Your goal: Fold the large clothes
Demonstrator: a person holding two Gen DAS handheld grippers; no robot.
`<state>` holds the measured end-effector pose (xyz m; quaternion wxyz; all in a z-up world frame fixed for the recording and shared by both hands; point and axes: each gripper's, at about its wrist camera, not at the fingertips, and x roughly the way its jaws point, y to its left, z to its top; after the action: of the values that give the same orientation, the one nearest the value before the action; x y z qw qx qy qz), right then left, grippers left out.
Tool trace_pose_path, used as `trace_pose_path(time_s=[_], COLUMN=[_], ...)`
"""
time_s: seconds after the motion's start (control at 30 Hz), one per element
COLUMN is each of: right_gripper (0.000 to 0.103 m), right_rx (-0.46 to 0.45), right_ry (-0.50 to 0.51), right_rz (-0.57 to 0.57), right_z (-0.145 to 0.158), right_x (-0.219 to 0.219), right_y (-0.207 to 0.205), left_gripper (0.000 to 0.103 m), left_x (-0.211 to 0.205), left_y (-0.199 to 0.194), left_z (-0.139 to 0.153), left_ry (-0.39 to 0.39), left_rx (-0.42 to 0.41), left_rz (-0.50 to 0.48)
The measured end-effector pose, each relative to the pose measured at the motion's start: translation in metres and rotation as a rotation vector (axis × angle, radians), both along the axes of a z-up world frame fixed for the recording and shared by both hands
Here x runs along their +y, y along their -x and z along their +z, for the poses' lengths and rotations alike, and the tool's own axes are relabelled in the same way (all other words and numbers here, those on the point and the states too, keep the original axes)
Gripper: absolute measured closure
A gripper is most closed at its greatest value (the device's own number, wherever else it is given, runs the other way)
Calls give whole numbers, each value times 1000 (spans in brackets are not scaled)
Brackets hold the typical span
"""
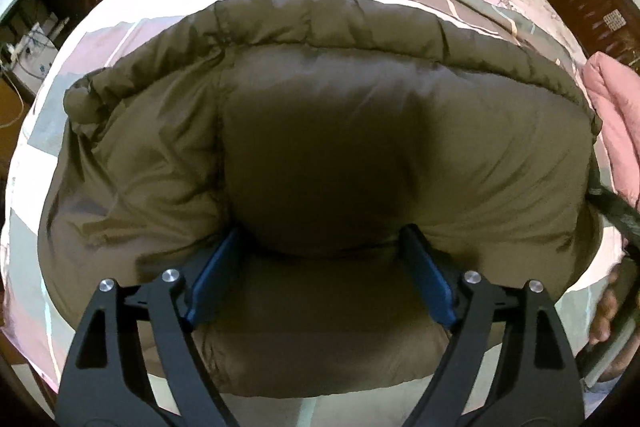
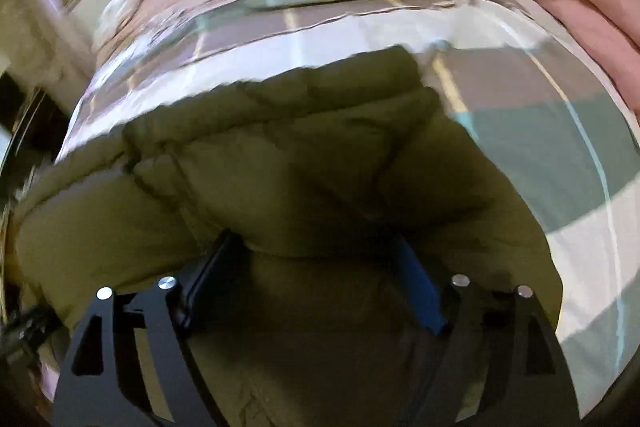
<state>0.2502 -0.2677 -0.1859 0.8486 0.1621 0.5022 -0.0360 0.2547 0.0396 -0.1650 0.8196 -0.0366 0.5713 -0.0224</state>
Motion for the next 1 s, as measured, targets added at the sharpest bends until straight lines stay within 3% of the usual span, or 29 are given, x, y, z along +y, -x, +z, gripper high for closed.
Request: trace_pose_path(time_s=[0.17, 0.23, 0.3, 0.4, 0.43, 0.47, 0.53, 0.6, 0.67, 0.77, 0.87, 0.93, 1.0], right_gripper=[22, 22, 22, 22, 22, 22, 22, 22, 22, 21, 9, 1, 1], right_rx=[-3, 13, 26, 5, -14, -49, -109, -118, -92, -39, -52, -62, -72], right_ry=[159, 149, 97, 57, 50, 34, -16, -34, -36, -43, 136, 133, 65], right_rz=[87, 88, 77, 74, 64, 51, 83, 159, 277, 381, 387, 354, 292], right_z=[12, 10, 7, 14, 19, 28, 47, 58, 60, 45, 22, 12, 6], right_x=[33, 32, 24, 25, 25, 25, 35, 57, 93, 132, 156, 150, 135], right_y=[8, 12, 15, 16, 15, 19, 24, 29, 37, 41, 28, 12, -4], left_gripper=[17, 17, 17, 20, 20, 20, 24, 24, 21, 17, 17, 17, 17], left_x=[30, 63, 122, 218, 232, 251, 258, 239, 213, 154, 95, 64, 41], left_y=[-5, -12, -16, 8, 15, 28, 39, 35, 27, 16, 11, 11, 12], left_z=[11, 14, 8, -9, -9, -7, 5, 31, 47, 49, 33, 23, 18], left_ry=[-15, -35, -91, -13, 16, 101, 110, 24, -2, 63, 85, 60, 30], left_rx=[-77, -130, -135, -58, -58, -82, -124, -182, -193, -126, -32, -13, -5], left_rz=[60, 143, 367, 760, 818, 890, 933, 842, 712, 443, 247, 178, 147])
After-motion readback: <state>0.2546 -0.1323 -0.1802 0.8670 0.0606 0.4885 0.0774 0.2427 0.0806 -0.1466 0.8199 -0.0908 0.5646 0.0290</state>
